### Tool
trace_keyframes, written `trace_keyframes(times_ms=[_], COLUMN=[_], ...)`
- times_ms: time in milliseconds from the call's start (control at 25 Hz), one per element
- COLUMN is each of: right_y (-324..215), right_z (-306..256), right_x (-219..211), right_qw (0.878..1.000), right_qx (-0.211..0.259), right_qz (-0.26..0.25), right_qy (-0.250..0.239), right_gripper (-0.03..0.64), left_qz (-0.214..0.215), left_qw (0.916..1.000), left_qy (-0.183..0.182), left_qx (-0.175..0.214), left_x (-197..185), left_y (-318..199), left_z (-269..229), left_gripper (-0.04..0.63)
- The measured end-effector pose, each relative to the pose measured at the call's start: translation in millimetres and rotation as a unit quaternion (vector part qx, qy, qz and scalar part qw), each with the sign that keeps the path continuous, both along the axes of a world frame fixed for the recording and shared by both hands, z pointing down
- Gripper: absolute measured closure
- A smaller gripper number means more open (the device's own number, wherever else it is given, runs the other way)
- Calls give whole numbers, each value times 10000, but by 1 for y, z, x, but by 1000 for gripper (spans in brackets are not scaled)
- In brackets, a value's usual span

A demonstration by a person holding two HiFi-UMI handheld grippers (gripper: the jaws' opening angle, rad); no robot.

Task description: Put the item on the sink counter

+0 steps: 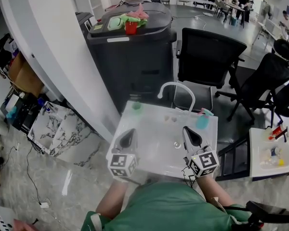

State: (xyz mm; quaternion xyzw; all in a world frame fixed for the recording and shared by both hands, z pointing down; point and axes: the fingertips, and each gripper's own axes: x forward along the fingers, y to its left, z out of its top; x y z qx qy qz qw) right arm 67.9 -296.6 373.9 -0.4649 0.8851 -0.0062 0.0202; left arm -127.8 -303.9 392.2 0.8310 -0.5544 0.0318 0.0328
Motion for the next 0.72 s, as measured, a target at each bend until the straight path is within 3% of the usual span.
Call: trace_keyframes(times_ms=[720], right_y=[-17], right_z=[4], right_x=[-10], right_qw=[10000], right_qx=[-50], right_qz=[31], right_qy=[12], right_gripper=[615], left_qz=[26], left_qw=[9999], left_qy=[1], left_qx=[-137], left_x=[-11], left_y=[-20], left_z=[10], left_gripper=[597])
